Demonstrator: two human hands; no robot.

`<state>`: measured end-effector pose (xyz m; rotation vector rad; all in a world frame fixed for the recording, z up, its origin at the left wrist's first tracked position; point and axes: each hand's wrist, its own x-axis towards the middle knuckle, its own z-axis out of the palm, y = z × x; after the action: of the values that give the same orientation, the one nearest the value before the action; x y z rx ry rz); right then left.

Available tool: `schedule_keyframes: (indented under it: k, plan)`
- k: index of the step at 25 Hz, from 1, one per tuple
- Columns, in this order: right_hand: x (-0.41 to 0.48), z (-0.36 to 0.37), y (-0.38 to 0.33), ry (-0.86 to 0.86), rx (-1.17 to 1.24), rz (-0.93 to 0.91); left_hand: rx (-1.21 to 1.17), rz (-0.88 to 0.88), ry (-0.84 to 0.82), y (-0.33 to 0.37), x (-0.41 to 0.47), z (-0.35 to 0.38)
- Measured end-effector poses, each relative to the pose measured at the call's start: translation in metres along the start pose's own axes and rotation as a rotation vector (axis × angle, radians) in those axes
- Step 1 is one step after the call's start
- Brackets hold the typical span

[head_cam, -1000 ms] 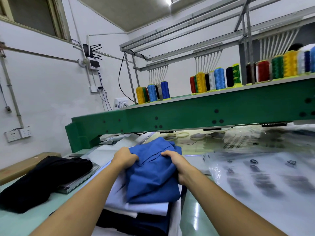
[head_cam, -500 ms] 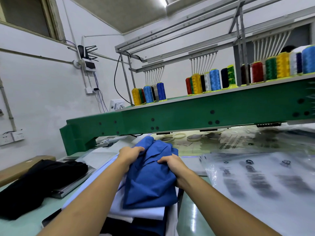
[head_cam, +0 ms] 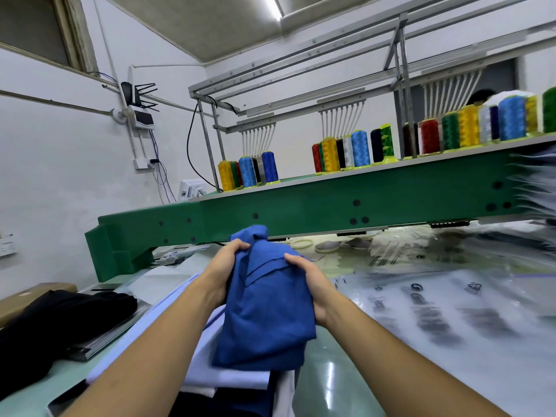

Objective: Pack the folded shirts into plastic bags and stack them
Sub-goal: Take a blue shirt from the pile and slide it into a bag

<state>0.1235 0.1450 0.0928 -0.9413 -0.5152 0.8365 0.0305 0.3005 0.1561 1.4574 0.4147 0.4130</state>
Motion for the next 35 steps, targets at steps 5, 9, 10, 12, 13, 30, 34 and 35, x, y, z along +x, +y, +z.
schedule_keyframes:
  k: [5, 9, 10, 12, 13, 30, 34, 35]
  plan:
    - [-0.027, -0.030, -0.033, 0.012, 0.143, -0.139, -0.181, 0.067, -0.300, 0.013, -0.017, 0.064]
    - [-0.064, -0.067, -0.052, 0.025, 0.145, -0.117, -0.267, 0.116, -0.405, 0.013, -0.023, 0.124]
    - [-0.074, -0.076, -0.056, 0.042, 0.136, -0.116, -0.295, 0.113, -0.430, 0.009, -0.023, 0.138]
    - [-0.094, -0.095, -0.067, 0.096, 0.147, -0.141, -0.318, 0.090, -0.477, -0.001, -0.022, 0.164]
    - [-0.104, -0.105, -0.073, 0.132, 0.147, -0.176, -0.311, 0.064, -0.503, -0.007, -0.023, 0.177]
    - [-0.241, -0.292, -0.145, 0.731, -0.346, -0.263, 1.438, 0.270, -0.619, -0.150, -0.027, 0.248]
    - [-0.246, -0.303, -0.146, 0.706, -0.341, -0.238, 1.551, 0.512, -0.458, -0.154, -0.022, 0.250]
    - [-0.245, -0.305, -0.146, 0.696, -0.344, -0.237, 1.535, 0.532, -0.425, -0.153, -0.020, 0.249]
